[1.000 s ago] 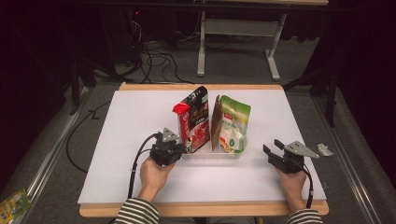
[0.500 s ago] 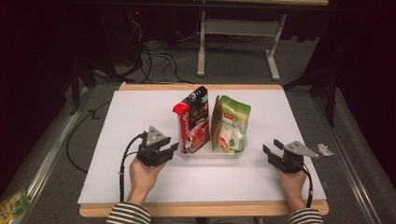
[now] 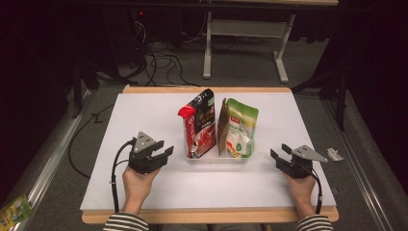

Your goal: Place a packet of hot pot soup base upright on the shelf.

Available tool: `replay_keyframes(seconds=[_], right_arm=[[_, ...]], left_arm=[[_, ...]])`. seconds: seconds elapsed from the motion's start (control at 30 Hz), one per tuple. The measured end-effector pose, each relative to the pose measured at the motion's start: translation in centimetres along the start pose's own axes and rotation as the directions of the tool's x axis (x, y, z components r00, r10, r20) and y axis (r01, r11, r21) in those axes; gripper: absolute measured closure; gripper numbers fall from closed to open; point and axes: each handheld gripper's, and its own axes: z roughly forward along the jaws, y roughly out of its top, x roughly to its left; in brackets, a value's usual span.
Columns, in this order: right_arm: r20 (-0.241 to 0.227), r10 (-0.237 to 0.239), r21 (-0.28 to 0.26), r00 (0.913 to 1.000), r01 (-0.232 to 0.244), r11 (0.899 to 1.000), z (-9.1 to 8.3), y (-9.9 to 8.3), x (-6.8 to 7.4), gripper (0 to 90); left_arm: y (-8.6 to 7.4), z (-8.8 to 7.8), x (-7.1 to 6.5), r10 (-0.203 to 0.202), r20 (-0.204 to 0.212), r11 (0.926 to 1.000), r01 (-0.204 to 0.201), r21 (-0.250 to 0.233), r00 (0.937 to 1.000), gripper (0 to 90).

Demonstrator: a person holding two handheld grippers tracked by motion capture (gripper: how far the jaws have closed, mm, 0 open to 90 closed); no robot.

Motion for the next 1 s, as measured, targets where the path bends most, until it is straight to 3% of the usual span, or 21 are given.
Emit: replay_keyframes(seconds=[0.43,1.0], right_arm=[[-0.002,-0.011,-0.001,0.9999,0.011,1.000,0.1,0.0,0.0,46.1],[0.000,-0.005,0.000,1.0000,0.005,1.000,0.0,0.0,0.0,46.0]], left_arm=[[-1.2,-0.9,1.4,-0.046,-0.026,0.9987,0.045,-0.023,0.9986,53.4],[-3.8,0.5,2.9,-0.106,-0.080,0.9943,0.105,-0.013,0.9911,48.8]])
